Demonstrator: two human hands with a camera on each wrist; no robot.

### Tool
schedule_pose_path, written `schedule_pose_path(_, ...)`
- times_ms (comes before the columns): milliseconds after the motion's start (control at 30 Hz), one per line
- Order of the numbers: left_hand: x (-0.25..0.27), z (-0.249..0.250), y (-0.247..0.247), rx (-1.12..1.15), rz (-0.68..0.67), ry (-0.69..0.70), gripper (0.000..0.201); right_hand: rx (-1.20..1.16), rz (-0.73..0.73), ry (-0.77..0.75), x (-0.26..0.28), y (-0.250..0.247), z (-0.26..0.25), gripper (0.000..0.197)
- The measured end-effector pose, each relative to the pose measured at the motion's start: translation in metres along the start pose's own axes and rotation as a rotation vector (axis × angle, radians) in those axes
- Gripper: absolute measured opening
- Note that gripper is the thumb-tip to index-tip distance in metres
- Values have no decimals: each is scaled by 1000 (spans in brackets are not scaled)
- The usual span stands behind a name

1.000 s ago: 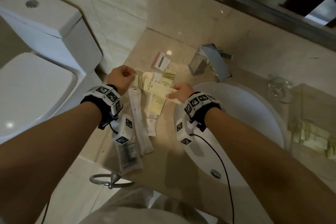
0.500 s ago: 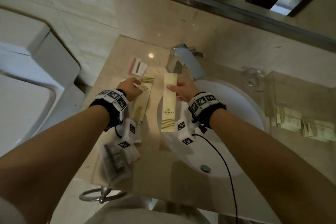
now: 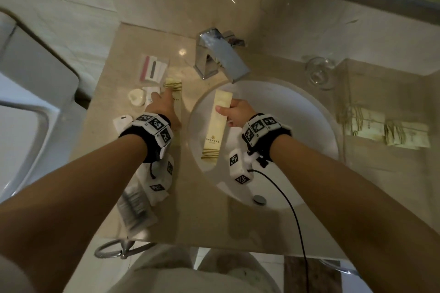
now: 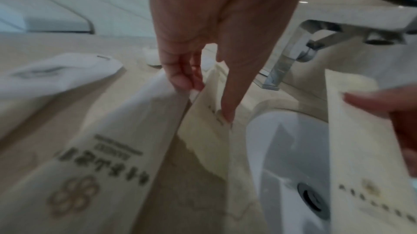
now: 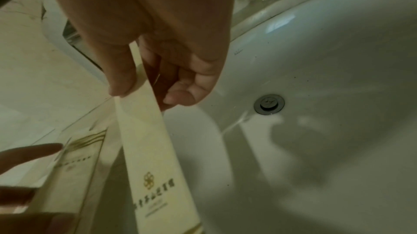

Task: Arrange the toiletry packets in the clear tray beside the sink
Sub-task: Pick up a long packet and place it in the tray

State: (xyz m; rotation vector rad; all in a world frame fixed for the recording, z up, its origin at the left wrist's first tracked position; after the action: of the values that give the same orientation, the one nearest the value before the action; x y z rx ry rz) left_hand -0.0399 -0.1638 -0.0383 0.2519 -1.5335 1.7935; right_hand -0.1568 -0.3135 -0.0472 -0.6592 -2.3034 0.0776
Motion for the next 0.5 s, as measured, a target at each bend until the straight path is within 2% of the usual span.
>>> schedule_pose_path(67,-1,-2,0,126,-2,-30,108,7,5,-1,0,-4,1,32)
schedule_pose_path(100,-1,-3,0,200,7,-35,106,6,8,3,0,-5,1,32)
schedule_pose_path(333,5,-2,-12,411,70,-27,73,72,-37,-38,12,-15,-11,30)
schedule_pose_path(400,12,0,-21,502,147,-2,73,105,-56,-70,19,-17,-19,33)
schedule_pose_path(500,28,4,-36,582,333,65,74,135,-73,-147,30,-22,-32,30)
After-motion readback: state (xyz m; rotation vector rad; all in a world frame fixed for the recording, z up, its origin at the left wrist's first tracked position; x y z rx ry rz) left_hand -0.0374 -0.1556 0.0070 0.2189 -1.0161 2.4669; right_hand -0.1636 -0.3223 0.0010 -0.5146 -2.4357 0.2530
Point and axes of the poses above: each hand's wrist, its own x-axis away from the middle knuckle, its own y-axis out of the palm, z = x × y, the point moved 2 cm from there along -x, towards the middle knuckle, and after that the axes turned 2 degrees about -x, right-handed, at the moved point
